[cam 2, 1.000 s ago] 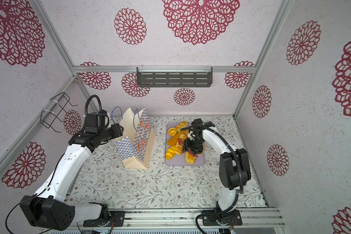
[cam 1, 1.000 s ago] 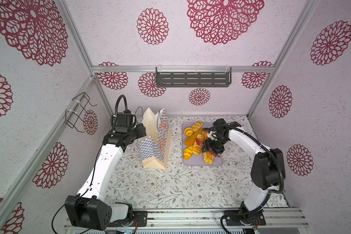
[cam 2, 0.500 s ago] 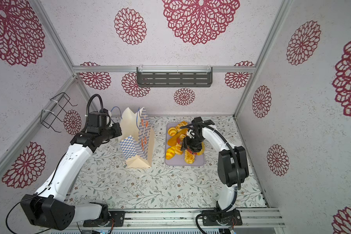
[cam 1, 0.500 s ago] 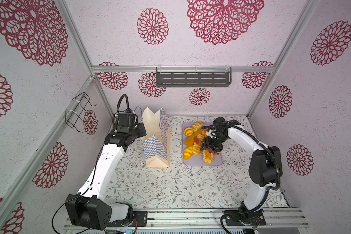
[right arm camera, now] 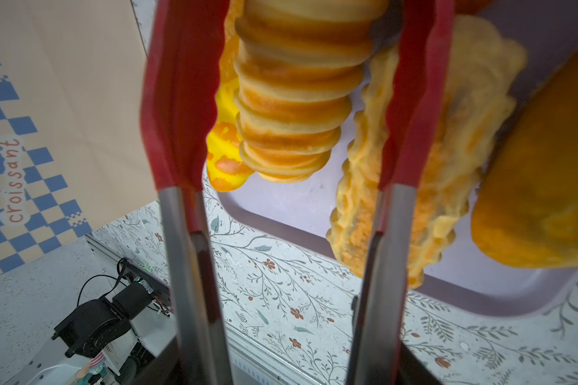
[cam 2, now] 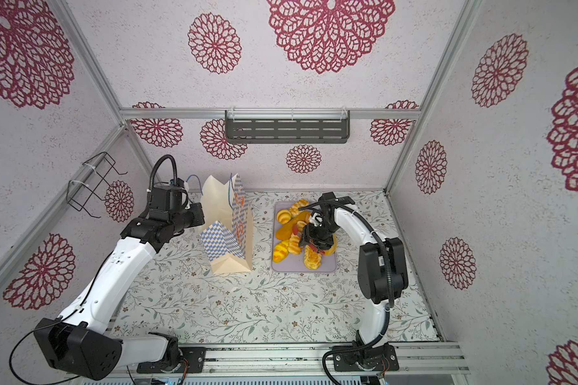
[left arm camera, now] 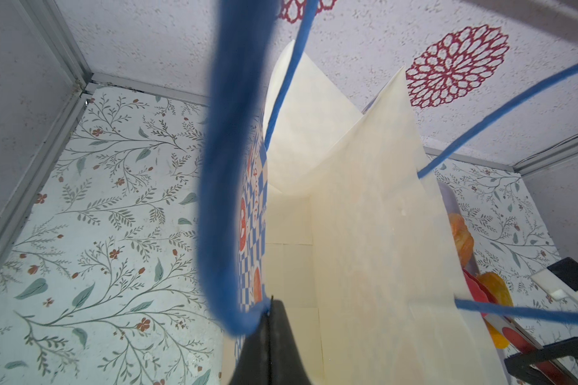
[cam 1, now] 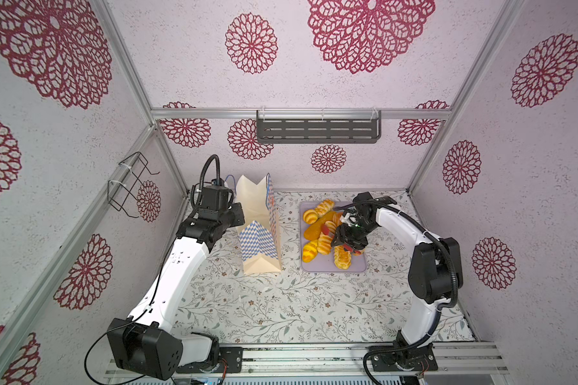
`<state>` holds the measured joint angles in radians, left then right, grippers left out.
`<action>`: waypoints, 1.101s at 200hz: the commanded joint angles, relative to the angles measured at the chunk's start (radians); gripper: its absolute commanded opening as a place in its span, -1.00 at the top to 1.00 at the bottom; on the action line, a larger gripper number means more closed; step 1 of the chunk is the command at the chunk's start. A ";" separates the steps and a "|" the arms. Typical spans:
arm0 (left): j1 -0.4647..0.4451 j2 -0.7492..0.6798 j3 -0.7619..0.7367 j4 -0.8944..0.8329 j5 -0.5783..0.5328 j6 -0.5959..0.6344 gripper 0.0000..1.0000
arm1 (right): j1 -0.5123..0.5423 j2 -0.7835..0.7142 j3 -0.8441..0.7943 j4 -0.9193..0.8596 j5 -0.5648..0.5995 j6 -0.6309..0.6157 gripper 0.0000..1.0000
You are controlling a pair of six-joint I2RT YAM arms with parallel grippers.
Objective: Place the fake bread into the paper bag
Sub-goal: 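Close the tongs on the ridged spiral bread with the right gripper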
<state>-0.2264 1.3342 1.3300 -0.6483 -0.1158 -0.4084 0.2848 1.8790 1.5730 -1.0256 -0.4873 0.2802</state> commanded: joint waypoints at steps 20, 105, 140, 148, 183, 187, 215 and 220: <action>-0.014 -0.032 0.041 0.000 -0.034 0.045 1.00 | -0.007 0.007 0.039 -0.003 -0.036 -0.017 -0.23; -0.031 -0.030 0.072 -0.030 -0.062 0.068 1.00 | -0.012 -0.078 -0.048 0.096 -0.048 0.042 0.19; -0.037 -0.027 0.077 -0.022 -0.049 0.061 1.00 | -0.013 -0.158 -0.112 0.139 -0.045 0.070 0.28; -0.040 -0.024 0.079 -0.022 -0.047 0.058 1.00 | -0.013 -0.176 -0.124 0.149 -0.046 0.073 0.29; -0.060 -0.007 0.090 -0.026 -0.057 0.060 1.00 | -0.015 -0.248 -0.143 0.175 -0.041 0.092 0.31; -0.063 -0.006 0.090 -0.027 -0.060 0.060 1.00 | -0.015 -0.255 -0.142 0.178 -0.040 0.092 0.32; -0.078 -0.001 0.095 -0.025 -0.069 0.057 1.00 | -0.016 -0.309 -0.116 0.193 -0.025 0.103 0.32; -0.081 0.000 0.095 -0.025 -0.071 0.057 1.00 | -0.016 -0.320 -0.108 0.193 -0.018 0.103 0.32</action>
<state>-0.2909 1.3247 1.3998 -0.6804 -0.1703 -0.3660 0.2726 1.6405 1.4178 -0.8677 -0.5022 0.3649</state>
